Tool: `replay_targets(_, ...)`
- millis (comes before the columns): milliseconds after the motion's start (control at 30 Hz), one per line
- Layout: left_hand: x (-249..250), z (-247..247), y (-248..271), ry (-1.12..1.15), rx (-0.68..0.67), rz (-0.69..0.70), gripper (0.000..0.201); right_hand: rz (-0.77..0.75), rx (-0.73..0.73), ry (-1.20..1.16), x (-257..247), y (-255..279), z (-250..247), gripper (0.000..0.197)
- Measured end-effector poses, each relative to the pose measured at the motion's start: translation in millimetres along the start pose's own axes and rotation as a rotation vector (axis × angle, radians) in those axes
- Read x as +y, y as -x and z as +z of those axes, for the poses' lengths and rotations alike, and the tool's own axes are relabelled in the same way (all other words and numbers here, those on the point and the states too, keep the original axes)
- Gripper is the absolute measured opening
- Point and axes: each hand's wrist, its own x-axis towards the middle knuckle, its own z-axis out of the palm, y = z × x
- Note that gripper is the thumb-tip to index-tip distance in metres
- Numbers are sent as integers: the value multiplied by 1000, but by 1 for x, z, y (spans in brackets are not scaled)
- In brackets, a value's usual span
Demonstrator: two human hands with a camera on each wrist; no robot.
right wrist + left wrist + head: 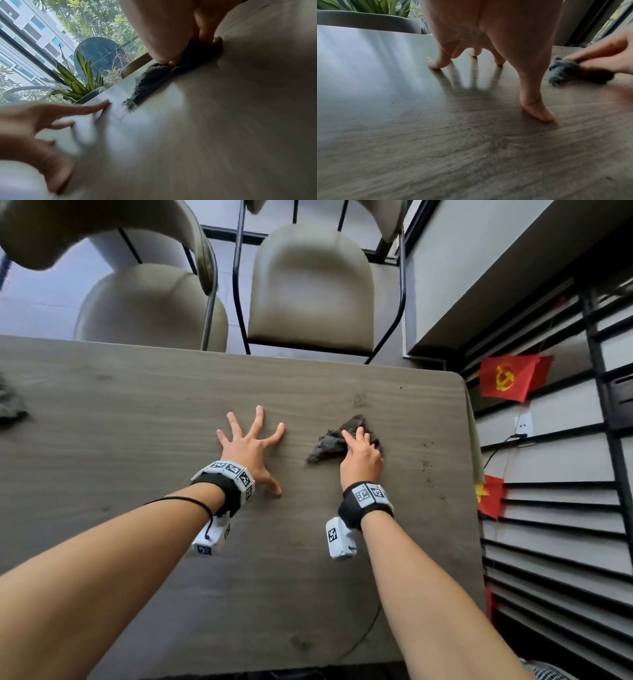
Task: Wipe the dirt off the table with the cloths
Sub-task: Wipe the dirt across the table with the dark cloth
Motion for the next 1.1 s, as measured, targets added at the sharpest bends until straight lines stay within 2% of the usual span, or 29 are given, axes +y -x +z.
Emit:
replay_targets(133,2,-2,3,12,-2,-21,146,-42,-43,5,-5,-34,-13,45)
replay_targets(233,3,-3,4,18,-4,-27,146,-121,105,-225,4,-23,-29,39)
replay_targets(333,3,-3,4,14,-11,-29,146,-211,170,-248,18,16,-37,40)
replay_targets(467,1,-1,3,24,7,-19,146,-139,33,-200,45,90,-24,48)
replay_targets(533,1,-1,3,32,9,-19,146,-121,-52,-101,57,118,-11,52)
replay_targets(600,0,1,2,35,12,-22,146,-112,-45,-56,60,125,-3,55)
replay_targets(700,0,1,1,31,4,-26,145,-117,38,-50,50,98,-2,56)
replay_targets(800,-1,2,1,29,14,-27,146,-145,65,-34,39,49,-5,53)
replay_targets(1033,-1,0,2,36,15,-37,145,-145,-72,88,9,-55,-28,51)
replay_targets(1100,-1,0,3,40,11,-40,145,-170,-14,-36,8,-61,-36,48)
